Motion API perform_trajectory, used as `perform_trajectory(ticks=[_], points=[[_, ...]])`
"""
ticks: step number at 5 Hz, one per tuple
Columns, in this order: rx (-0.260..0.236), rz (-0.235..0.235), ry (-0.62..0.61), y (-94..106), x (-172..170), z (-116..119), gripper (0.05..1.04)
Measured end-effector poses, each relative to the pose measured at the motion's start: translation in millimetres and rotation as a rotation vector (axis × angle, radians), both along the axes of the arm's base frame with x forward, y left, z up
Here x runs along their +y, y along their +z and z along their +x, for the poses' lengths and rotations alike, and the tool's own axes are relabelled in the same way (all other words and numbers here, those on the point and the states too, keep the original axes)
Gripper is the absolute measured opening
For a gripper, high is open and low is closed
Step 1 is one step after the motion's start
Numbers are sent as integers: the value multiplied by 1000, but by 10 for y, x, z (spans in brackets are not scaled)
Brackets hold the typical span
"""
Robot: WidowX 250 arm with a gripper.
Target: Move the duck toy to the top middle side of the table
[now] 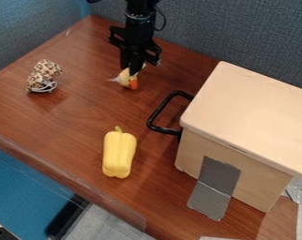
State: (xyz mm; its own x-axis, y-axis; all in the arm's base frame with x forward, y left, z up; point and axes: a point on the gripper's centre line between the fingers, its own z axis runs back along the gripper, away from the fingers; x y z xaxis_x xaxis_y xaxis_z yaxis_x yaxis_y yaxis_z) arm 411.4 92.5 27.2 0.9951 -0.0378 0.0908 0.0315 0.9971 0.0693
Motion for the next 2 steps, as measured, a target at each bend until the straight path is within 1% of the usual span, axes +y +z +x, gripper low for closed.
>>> perform_trajectory(ticks=[1, 2], points=[[-6, -8, -5, 40, -33, -55, 599], [-102, -27, -15, 539, -99, -100, 893]])
